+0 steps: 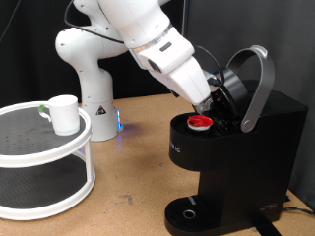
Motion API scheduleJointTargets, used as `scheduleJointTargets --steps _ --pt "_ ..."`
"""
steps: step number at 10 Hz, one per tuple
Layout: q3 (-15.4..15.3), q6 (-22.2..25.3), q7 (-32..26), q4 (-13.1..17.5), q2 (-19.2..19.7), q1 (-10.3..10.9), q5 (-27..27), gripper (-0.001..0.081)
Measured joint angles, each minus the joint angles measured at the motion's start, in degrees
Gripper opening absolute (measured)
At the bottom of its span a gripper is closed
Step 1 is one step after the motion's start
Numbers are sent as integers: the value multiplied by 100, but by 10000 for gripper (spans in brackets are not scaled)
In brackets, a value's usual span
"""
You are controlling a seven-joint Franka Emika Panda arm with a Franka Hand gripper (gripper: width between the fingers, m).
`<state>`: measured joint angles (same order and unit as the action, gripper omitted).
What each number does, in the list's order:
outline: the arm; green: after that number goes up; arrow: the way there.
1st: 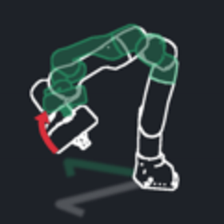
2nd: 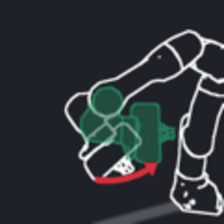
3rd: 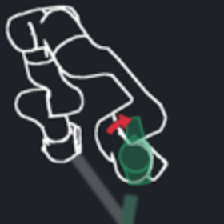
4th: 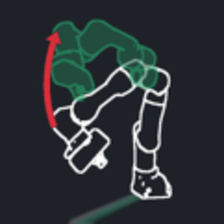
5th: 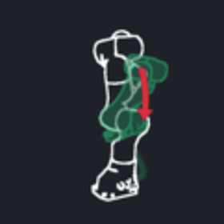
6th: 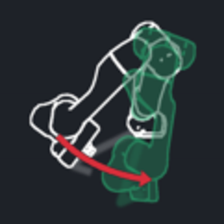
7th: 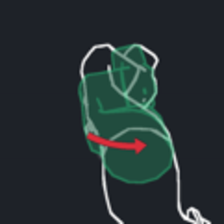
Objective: Make a cup of coffee with the keurig machine
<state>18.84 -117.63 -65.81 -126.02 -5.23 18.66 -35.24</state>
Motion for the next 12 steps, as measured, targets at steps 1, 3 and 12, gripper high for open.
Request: scheduleJointTargets --steps 1,3,12 --pt "26 0 -2 -2 -19 -21 -70 800" --pt "127 11 0 5 -210 -73 -486 800" --pt "368 1044 514 597 -877 -169 -842 800"
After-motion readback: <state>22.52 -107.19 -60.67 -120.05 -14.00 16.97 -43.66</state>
